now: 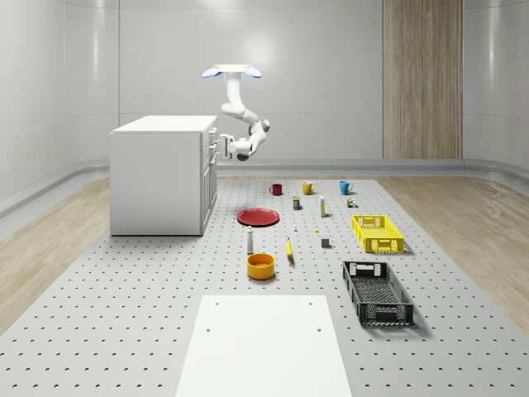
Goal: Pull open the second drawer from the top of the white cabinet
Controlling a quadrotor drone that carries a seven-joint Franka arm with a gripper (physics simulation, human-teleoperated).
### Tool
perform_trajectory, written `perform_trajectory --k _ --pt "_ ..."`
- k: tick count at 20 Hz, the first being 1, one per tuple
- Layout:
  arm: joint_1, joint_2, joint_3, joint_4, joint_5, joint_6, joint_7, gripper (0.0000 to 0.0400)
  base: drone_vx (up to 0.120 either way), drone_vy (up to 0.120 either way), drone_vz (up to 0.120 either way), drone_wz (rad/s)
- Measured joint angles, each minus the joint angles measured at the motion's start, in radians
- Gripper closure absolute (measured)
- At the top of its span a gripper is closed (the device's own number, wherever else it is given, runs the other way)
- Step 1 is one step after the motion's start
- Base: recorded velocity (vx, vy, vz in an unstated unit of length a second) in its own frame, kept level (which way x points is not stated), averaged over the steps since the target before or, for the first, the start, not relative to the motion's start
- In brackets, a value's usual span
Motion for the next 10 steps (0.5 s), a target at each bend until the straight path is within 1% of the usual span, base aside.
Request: perform_trajectory --k 10 --pt "-0.011 0.006 -0.004 -0.010 0.010 -0.007 -0.023 0.0100 0.000 0.000 0.000 0.000"
